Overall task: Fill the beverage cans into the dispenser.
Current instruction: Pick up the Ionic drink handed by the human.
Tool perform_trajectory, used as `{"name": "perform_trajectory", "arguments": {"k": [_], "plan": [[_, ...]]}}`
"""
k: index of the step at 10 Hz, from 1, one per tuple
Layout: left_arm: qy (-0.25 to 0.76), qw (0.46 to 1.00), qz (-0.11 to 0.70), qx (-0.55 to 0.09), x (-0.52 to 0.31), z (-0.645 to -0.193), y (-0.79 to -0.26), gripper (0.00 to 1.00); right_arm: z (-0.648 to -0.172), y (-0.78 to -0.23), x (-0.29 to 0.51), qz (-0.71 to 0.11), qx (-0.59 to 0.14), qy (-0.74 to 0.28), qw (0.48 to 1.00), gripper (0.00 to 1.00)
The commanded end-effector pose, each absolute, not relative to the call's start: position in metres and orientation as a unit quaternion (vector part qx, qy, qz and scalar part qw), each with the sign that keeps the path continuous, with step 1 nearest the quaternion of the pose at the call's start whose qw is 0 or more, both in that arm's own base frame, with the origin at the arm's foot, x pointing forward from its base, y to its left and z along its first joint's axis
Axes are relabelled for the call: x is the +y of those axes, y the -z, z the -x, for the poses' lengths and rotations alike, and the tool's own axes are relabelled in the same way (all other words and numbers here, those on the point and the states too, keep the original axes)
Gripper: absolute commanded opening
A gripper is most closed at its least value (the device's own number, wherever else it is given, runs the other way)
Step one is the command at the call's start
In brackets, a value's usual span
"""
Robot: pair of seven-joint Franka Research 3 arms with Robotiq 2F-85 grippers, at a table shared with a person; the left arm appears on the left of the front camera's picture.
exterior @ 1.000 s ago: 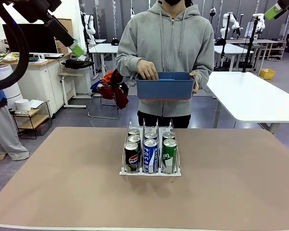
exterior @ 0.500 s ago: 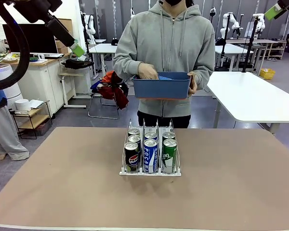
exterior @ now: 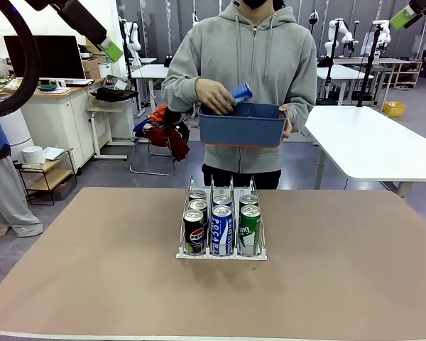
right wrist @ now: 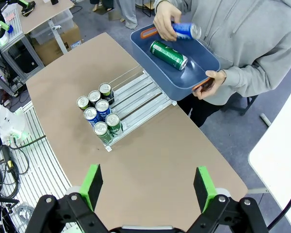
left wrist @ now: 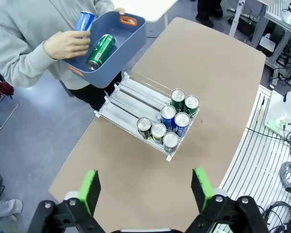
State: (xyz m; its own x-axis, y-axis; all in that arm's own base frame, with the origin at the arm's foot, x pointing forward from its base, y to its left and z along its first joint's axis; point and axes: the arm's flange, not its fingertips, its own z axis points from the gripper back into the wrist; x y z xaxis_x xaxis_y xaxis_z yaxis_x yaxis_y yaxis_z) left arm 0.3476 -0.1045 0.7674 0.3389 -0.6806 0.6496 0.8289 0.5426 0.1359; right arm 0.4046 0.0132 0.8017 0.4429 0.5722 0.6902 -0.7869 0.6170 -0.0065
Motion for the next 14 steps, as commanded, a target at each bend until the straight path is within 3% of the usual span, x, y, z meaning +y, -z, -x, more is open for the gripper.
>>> {"name": "perform_trajectory", "arguments": {"k": [1,14], "plan": [[0.471,0.808,0.107,-0.337,-0.1027,-0.3507,-0.7629,1.00,-0.4034,-0.8010,0.0130,-0.161,-0.335,-0.406,0.835,1.00],[0.471,0.808,0.107,-0.337,-0.1027,-0.3507,-0.7629,1.00,-0.4034,-0.8010,0.0130,-0.161,-0.335,-0.406,0.835,1.00]]}}
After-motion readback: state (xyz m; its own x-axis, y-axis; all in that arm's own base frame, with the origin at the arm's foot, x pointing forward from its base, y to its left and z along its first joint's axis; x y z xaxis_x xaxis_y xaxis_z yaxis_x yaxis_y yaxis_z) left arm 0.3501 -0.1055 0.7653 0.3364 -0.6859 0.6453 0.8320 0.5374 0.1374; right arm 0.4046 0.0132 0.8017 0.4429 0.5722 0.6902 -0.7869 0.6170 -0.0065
